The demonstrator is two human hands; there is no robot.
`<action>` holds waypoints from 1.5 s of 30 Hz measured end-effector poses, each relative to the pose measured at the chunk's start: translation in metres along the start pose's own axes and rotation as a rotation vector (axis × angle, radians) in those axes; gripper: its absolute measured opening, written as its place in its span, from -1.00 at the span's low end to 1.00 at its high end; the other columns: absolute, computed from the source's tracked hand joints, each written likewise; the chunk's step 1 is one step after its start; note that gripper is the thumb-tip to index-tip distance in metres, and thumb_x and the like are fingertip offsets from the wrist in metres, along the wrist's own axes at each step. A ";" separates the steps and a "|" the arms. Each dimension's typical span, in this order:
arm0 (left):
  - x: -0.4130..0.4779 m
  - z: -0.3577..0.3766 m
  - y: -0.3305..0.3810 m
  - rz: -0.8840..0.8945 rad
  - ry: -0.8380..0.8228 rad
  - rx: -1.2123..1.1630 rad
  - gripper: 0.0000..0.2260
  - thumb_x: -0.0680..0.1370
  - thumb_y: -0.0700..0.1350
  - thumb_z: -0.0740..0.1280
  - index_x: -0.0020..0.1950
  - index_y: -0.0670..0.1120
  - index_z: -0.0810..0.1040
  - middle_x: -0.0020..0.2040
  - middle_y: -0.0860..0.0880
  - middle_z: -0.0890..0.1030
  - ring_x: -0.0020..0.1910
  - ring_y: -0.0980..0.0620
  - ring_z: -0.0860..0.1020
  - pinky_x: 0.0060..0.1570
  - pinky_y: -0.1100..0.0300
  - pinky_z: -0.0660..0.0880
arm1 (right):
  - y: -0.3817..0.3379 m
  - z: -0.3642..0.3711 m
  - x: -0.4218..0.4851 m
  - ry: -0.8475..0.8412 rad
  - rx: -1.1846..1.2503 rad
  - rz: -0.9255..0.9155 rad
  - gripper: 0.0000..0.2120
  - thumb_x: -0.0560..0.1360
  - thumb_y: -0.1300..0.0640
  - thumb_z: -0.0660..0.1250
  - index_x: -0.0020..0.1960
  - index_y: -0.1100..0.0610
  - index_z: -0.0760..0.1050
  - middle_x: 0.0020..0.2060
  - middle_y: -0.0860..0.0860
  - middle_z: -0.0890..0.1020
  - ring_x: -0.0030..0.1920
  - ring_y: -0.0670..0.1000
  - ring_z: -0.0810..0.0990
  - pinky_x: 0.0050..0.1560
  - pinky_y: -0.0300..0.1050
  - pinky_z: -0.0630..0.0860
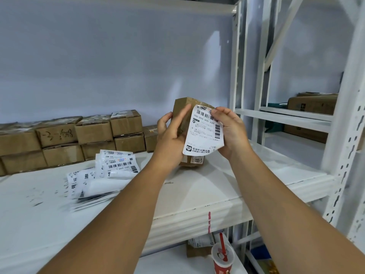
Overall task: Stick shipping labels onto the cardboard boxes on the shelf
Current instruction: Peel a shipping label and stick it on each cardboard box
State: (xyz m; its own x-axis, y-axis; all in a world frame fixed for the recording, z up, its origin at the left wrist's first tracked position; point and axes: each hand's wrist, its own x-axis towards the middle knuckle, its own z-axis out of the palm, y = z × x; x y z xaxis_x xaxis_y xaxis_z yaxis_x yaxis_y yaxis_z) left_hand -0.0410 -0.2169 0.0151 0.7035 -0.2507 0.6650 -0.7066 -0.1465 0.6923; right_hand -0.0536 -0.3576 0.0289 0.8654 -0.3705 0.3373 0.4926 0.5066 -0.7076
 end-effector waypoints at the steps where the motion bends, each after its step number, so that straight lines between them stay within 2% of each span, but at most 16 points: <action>1: 0.000 0.000 0.001 0.011 0.011 0.003 -0.51 0.58 -0.26 0.24 0.17 0.38 0.31 0.36 0.01 0.18 -0.04 0.65 0.31 -0.08 0.73 0.19 | 0.000 0.000 0.000 0.000 0.000 -0.005 -0.83 0.48 0.38 0.32 -0.19 0.14 0.46 -0.36 0.05 0.65 -0.34 0.02 0.63 -0.27 -0.12 0.58; 4: -0.001 -0.002 0.002 0.026 0.079 0.028 -0.78 0.61 0.03 0.17 0.20 0.31 0.40 0.34 -0.02 0.28 0.07 0.55 0.29 -0.01 0.72 0.15 | -0.001 0.001 -0.001 -0.020 -0.004 -0.012 -0.83 0.47 0.38 0.33 -0.20 0.15 0.46 -0.38 0.04 0.65 -0.35 0.01 0.63 -0.28 -0.12 0.57; 6: 0.000 -0.003 0.001 0.048 0.131 0.020 -0.75 0.59 0.15 0.13 0.20 0.23 0.49 0.32 -0.03 0.32 0.16 0.41 0.32 0.05 0.69 0.17 | -0.001 0.003 -0.002 -0.048 -0.038 -0.017 -0.84 0.47 0.38 0.33 -0.19 0.16 0.46 -0.38 0.05 0.65 -0.36 0.01 0.63 -0.29 -0.14 0.58; 8: 0.000 -0.004 0.001 0.056 0.141 0.015 -0.74 0.54 0.19 0.13 0.15 0.23 0.51 0.30 -0.04 0.34 0.19 0.40 0.31 0.05 0.68 0.18 | 0.000 0.004 -0.002 -0.059 -0.052 -0.022 -0.86 0.47 0.38 0.33 -0.18 0.18 0.46 -0.37 0.07 0.66 -0.37 0.02 0.63 -0.29 -0.15 0.59; 12: 0.000 -0.003 0.000 0.054 0.095 0.026 -0.81 0.52 0.09 0.27 0.08 0.36 0.42 0.29 -0.05 0.32 0.26 0.22 0.32 0.11 0.64 0.20 | -0.001 0.002 -0.001 -0.062 -0.008 -0.014 -0.87 0.49 0.37 0.32 -0.17 0.18 0.46 -0.36 0.09 0.66 -0.36 0.04 0.63 -0.28 -0.12 0.60; 15: -0.001 -0.003 0.001 0.053 0.072 0.021 -0.71 0.56 -0.08 0.32 0.12 0.32 0.42 0.29 -0.04 0.31 0.24 0.21 0.32 0.23 0.49 0.23 | -0.001 0.002 -0.001 -0.054 -0.008 -0.023 -0.87 0.48 0.37 0.32 -0.16 0.18 0.46 -0.35 0.09 0.66 -0.36 0.04 0.63 -0.28 -0.11 0.60; 17: -0.002 -0.003 0.001 0.051 0.071 0.028 -0.72 0.56 -0.08 0.31 0.15 0.29 0.43 0.29 -0.03 0.30 0.27 0.18 0.32 0.25 0.43 0.25 | -0.001 0.002 -0.001 -0.045 -0.008 -0.033 -0.87 0.48 0.37 0.33 -0.16 0.18 0.46 -0.35 0.09 0.66 -0.35 0.04 0.64 -0.27 -0.10 0.60; 19: -0.003 -0.002 0.003 0.062 0.089 0.041 -0.77 0.58 -0.04 0.26 0.15 0.28 0.43 0.29 -0.05 0.31 0.28 0.17 0.32 0.18 0.54 0.23 | -0.001 0.001 -0.001 -0.043 -0.002 -0.041 -0.86 0.47 0.37 0.34 -0.17 0.17 0.46 -0.35 0.08 0.66 -0.34 0.04 0.63 -0.26 -0.09 0.60; 21: -0.003 -0.002 0.003 0.084 0.125 0.055 -0.80 0.61 -0.03 0.19 0.15 0.27 0.43 0.29 -0.06 0.31 0.23 0.24 0.34 0.10 0.65 0.19 | -0.001 0.002 -0.001 -0.047 -0.012 -0.046 -0.85 0.46 0.37 0.34 -0.17 0.17 0.46 -0.35 0.07 0.65 -0.34 0.04 0.63 -0.25 -0.10 0.58; 24: -0.002 -0.003 0.001 0.100 0.154 0.082 -0.78 0.63 -0.06 0.15 0.13 0.29 0.41 0.32 -0.04 0.27 0.11 0.53 0.28 0.05 0.69 0.16 | -0.001 0.004 -0.002 -0.067 -0.034 -0.044 -0.85 0.46 0.38 0.34 -0.19 0.17 0.46 -0.36 0.07 0.65 -0.35 0.04 0.63 -0.25 -0.10 0.58; 25: -0.002 -0.003 0.001 0.097 0.154 0.095 -0.76 0.63 -0.08 0.16 0.12 0.29 0.41 0.34 -0.03 0.27 0.09 0.55 0.27 0.05 0.68 0.16 | -0.001 0.004 -0.003 -0.070 -0.037 -0.041 -0.85 0.46 0.38 0.34 -0.20 0.17 0.46 -0.36 0.07 0.65 -0.35 0.04 0.63 -0.26 -0.10 0.58; 29: 0.000 -0.003 -0.002 0.085 0.139 0.136 -0.70 0.63 -0.16 0.15 0.21 0.24 0.43 0.37 -0.03 0.35 0.30 0.14 0.36 0.22 0.35 0.28 | -0.003 0.003 -0.003 -0.054 -0.004 -0.019 -0.85 0.47 0.38 0.33 -0.20 0.18 0.46 -0.37 0.07 0.65 -0.36 0.02 0.63 -0.28 -0.12 0.59; 31: 0.001 -0.003 -0.004 0.094 0.136 0.143 -0.67 0.63 -0.15 0.15 0.35 0.14 0.38 0.37 -0.02 0.37 0.33 0.07 0.36 0.24 0.22 0.33 | -0.002 0.002 -0.002 -0.035 0.022 -0.013 -0.85 0.46 0.38 0.34 -0.20 0.18 0.47 -0.35 0.08 0.65 -0.34 0.04 0.64 -0.25 -0.10 0.60; 34: 0.000 -0.003 -0.003 0.075 0.129 0.116 -0.59 0.62 -0.13 0.15 0.46 0.13 0.22 0.40 -0.03 0.36 0.34 0.07 0.37 0.28 0.05 0.40 | -0.002 0.002 -0.002 -0.027 0.016 -0.024 -0.85 0.46 0.38 0.34 -0.20 0.17 0.46 -0.36 0.07 0.65 -0.34 0.03 0.64 -0.25 -0.10 0.60; 38: -0.003 -0.004 0.001 0.057 0.141 0.136 -0.54 0.59 -0.10 0.22 0.46 0.14 0.19 0.38 0.01 0.39 0.29 0.04 0.44 0.21 -0.05 0.47 | -0.004 0.002 -0.004 -0.016 0.001 -0.032 -0.84 0.47 0.38 0.34 -0.21 0.17 0.46 -0.38 0.05 0.66 -0.36 0.01 0.65 -0.30 -0.13 0.60; 45: -0.005 -0.008 0.007 0.007 0.156 0.148 -0.49 0.55 -0.11 0.30 0.45 0.09 0.20 0.39 0.04 0.39 0.25 0.02 0.46 0.13 0.01 0.51 | -0.003 0.002 -0.004 -0.006 -0.044 -0.045 -0.86 0.46 0.37 0.36 -0.20 0.18 0.47 -0.37 0.07 0.66 -0.35 0.03 0.64 -0.29 -0.11 0.61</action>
State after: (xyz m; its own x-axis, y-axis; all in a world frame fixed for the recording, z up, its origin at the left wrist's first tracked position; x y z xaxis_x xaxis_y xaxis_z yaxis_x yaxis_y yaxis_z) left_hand -0.0489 -0.2094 0.0191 0.6941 -0.1031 0.7125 -0.7066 -0.2867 0.6469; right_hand -0.0584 -0.3562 0.0314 0.8432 -0.3876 0.3727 0.5266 0.4552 -0.7180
